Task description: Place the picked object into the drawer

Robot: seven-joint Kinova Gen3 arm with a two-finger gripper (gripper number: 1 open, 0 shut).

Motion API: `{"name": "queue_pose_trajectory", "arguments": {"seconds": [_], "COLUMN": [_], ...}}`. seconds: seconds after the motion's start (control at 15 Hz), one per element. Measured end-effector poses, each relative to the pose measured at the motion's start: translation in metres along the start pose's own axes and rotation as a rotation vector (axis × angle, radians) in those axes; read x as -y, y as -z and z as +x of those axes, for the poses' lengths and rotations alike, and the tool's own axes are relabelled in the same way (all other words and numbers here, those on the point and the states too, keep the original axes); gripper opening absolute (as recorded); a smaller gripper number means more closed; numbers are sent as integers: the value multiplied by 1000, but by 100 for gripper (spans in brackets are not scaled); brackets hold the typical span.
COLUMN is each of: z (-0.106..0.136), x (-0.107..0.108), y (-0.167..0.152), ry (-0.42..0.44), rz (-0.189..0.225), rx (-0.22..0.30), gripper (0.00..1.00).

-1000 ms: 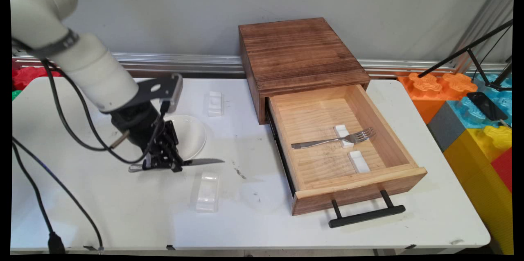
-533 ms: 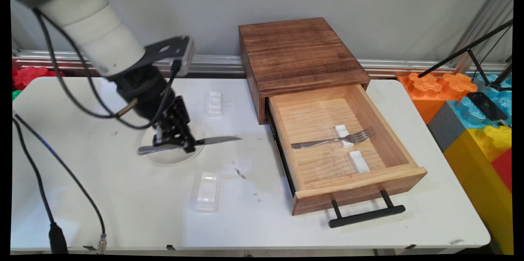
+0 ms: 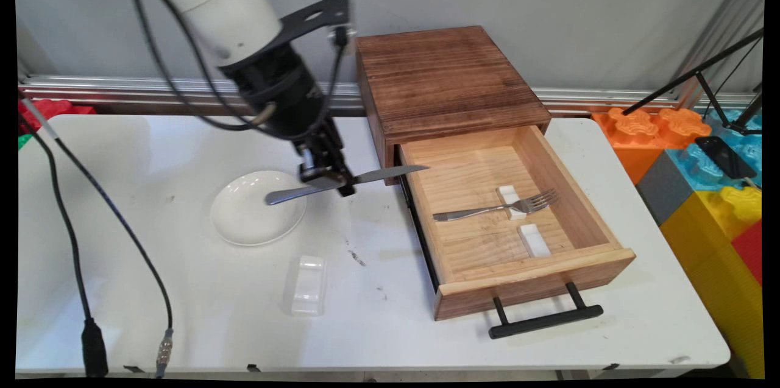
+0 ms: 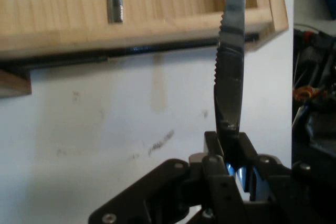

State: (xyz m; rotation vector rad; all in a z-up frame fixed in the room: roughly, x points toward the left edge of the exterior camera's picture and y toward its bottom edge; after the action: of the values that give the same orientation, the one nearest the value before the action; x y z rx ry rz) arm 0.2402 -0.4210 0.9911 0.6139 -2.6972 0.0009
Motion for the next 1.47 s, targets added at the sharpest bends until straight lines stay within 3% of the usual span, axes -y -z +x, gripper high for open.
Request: {"name": "queue_pose_trajectory", "arguments": {"seconds": [0.33, 0.8, 1.47], "z": [39, 88, 142], "x": [3, 4, 1], "y": [-17, -64, -124], "ry": [27, 64, 71], "rz": [24, 38, 55], "rx": [-30, -84, -145], "gripper": [0, 0, 0]}}
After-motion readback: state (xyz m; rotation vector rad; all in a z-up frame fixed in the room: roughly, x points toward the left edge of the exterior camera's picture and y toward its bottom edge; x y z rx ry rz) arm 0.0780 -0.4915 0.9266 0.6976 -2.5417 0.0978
